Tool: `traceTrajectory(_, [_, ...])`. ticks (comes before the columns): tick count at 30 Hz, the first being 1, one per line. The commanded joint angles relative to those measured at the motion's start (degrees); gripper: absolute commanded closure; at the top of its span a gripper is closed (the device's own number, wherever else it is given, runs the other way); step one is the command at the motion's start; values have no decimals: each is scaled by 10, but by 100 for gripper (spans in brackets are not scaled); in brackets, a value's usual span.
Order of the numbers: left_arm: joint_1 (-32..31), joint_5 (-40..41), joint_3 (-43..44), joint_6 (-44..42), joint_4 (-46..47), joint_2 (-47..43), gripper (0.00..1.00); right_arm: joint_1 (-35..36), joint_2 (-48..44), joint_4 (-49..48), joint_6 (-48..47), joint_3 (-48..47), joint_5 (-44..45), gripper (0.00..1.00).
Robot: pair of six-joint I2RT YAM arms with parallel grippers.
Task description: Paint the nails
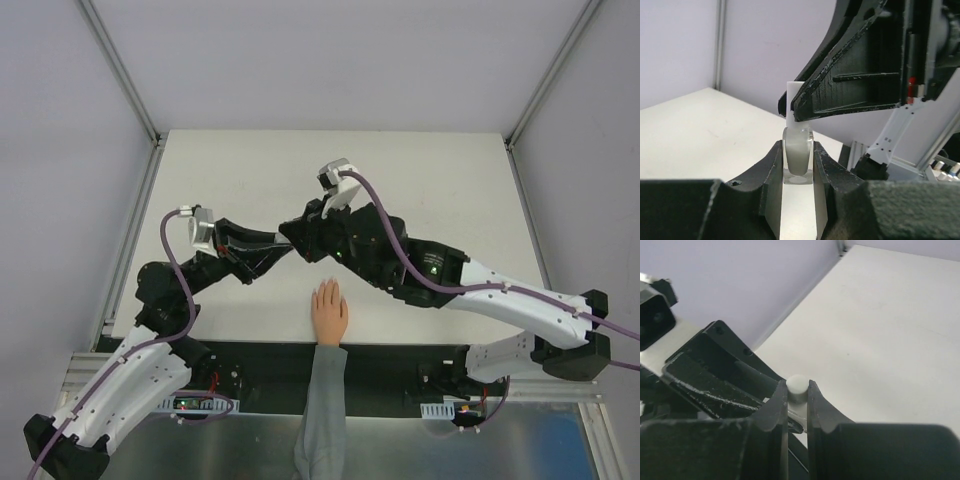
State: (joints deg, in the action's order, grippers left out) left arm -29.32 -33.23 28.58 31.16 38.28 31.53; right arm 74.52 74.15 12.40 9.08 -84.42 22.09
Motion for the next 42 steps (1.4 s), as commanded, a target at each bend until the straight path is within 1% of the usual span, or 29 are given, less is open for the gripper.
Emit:
traceTrajectory(1, [7,83,23,-48,28,2,100,15,39,112,-11,-35,108,99])
traceTrajectory(3, [7,71,22,-35,8,-7,100,13,37,113,-54,-50,85,90])
traceTrajectory(4, [7,66,24,-27,-5,-10,100,10,35,110,-70,-54,35,83])
traceTrajectory(5, [7,49,30,-22,-17,-13,100,-2,32,112,-84,-60,7,67])
traceTrajectory(6, [7,41,32,-19,-47,-23,100,-9,28,117,-87,-69,-18,62])
traceTrajectory(7, [7,34,34,-7,-59,-29,100,-17,17,123,-119,-72,-79,56])
traceTrajectory(8, [7,20,34,-1,-72,-36,100,-39,13,126,-130,-75,-123,44])
traceTrajectory(9, [7,17,32,8,-87,-51,100,-52,7,129,-140,-81,-167,40])
traceTrajectory(10, [7,13,32,25,-97,-58,100,-62,-2,131,-157,-81,-265,35])
traceTrajectory(11, [8,11,30,35,-102,-64,100,-86,-6,129,-159,-80,-309,27])
traceTrajectory(12, [7,-4,30,43,-109,-76,100,-99,-8,128,-159,-80,-348,25])
traceTrajectory(13, [8,-11,31,61,-114,-81,100,-111,-9,125,-154,-81,-400,25])
traceTrajectory(15, [7,-30,29,82,-107,-94,100,-140,-7,118,-135,-83,-446,25])
traceTrajectory(16, [7,-33,28,100,-99,-97,100,-150,-5,105,-129,-84,-497,25])
traceTrajectory(18, [7,-41,28,118,-87,-105,100,-167,1,86,-108,-83,-535,25])
traceTrajectory(19, [7,-49,28,133,-80,-107,100,-170,2,57,-101,-79,-568,25])
traceTrajectory(22, [7,-58,30,151,-61,-110,100,-175,6,-4,-93,-61,-621,26])
traceTrajectory(24, [7,-60,31,156,-52,-111,100,-177,17,-22,-68,-60,-637,30])
traceTrajectory(25, [7,-61,28,163,-46,-112,100,-177,21,-40,-64,-60,-653,34])
traceTrajectory(28, [8,-61,24,174,-27,-111,100,-177,38,-77,-43,-57,-670,37])
traceTrajectory(32, [7,-64,19,183,-9,-109,100,-177,53,-108,-25,-53,-681,46])
traceTrajectory(33, [7,-66,19,184,-5,-108,100,-177,55,-113,-21,-51,-681,47])
traceTrajectory(34, [7,-65,18,187,-3,-106,100,-177,57,-120,-15,-50,-686,52])
traceTrajectory(36, [7,-70,17,189,2,-105,100,-177,58,-121,-13,-45,-688,55])
traceTrajectory(37, [7,-69,17,189,4,-104,100,-177,57,-138,-13,-41,-685,62])
traceTrajectory(39, [7,-67,17,190,6,-105,100,-177,57,-148,-7,-39,-688,70])
traceTrajectory(40, [7,-66,16,191,10,-105,100,-177,58,-151,-4,-36,-690,80])
traceTrajectory(42, [8,-61,17,188,14,-103,100,-177,60,-155,1,-32,-690,90])
